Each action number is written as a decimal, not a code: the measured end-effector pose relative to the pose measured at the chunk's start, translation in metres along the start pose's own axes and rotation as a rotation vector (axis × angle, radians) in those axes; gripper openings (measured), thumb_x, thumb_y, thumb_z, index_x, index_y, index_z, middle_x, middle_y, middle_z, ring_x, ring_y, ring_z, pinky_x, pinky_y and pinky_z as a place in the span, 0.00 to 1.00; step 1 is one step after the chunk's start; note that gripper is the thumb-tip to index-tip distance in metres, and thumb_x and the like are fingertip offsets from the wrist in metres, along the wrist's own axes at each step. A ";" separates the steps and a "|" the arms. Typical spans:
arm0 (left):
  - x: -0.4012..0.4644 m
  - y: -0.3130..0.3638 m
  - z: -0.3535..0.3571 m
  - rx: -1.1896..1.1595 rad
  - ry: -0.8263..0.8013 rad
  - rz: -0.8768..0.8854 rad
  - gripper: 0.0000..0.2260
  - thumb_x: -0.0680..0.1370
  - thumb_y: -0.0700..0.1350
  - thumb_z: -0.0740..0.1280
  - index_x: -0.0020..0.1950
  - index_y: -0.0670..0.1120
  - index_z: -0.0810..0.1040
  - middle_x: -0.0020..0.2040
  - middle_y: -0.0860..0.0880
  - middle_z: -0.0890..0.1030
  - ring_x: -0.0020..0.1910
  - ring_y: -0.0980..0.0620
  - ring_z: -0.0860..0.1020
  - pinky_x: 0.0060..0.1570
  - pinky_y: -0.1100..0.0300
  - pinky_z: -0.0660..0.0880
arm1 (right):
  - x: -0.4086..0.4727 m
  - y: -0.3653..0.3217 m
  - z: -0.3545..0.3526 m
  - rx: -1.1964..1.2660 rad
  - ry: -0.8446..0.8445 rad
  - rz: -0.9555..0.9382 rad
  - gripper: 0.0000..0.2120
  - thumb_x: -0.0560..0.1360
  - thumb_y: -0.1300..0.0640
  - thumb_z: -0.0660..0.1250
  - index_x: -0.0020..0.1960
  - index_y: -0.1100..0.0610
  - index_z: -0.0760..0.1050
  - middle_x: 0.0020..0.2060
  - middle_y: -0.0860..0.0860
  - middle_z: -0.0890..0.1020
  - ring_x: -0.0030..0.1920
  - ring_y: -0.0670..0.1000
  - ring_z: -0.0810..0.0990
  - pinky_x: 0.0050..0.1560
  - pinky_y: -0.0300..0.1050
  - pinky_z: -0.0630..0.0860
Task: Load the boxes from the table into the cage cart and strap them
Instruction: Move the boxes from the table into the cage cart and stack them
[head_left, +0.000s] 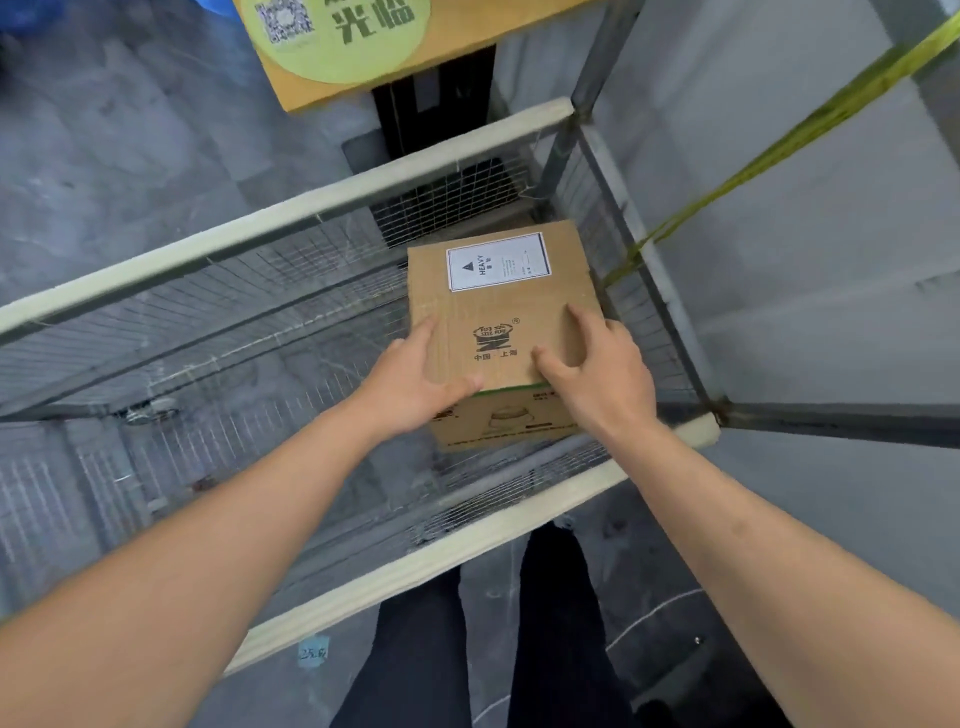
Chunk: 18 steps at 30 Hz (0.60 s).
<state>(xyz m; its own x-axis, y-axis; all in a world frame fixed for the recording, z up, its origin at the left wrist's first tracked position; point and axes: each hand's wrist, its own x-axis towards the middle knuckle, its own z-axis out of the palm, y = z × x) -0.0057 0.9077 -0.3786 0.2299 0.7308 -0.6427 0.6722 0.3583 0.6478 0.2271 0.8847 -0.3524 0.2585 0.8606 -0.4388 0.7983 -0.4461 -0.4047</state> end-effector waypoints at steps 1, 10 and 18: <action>0.010 -0.004 0.008 -0.021 -0.003 -0.001 0.47 0.73 0.65 0.75 0.84 0.54 0.55 0.72 0.52 0.72 0.71 0.50 0.70 0.73 0.48 0.69 | 0.011 0.006 0.006 -0.019 -0.010 -0.007 0.34 0.76 0.35 0.67 0.78 0.44 0.64 0.67 0.52 0.74 0.62 0.55 0.77 0.56 0.54 0.77; 0.078 -0.027 0.085 -0.169 -0.063 -0.082 0.49 0.75 0.62 0.74 0.86 0.49 0.49 0.81 0.52 0.62 0.76 0.51 0.65 0.76 0.51 0.65 | 0.090 0.065 0.040 -0.154 -0.178 -0.021 0.35 0.74 0.35 0.70 0.76 0.42 0.65 0.64 0.49 0.76 0.57 0.52 0.78 0.50 0.48 0.76; 0.114 -0.041 0.133 -0.239 -0.079 -0.163 0.48 0.75 0.59 0.75 0.85 0.50 0.49 0.81 0.48 0.65 0.77 0.45 0.67 0.75 0.50 0.67 | 0.130 0.103 0.066 -0.077 -0.331 0.061 0.36 0.76 0.45 0.73 0.79 0.44 0.63 0.70 0.51 0.73 0.65 0.55 0.77 0.65 0.55 0.74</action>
<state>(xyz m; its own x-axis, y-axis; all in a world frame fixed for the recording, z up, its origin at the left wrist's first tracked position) 0.0868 0.8997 -0.5328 0.1927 0.6085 -0.7698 0.5218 0.6009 0.6055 0.3070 0.9349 -0.5039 0.1267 0.7008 -0.7020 0.8288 -0.4636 -0.3133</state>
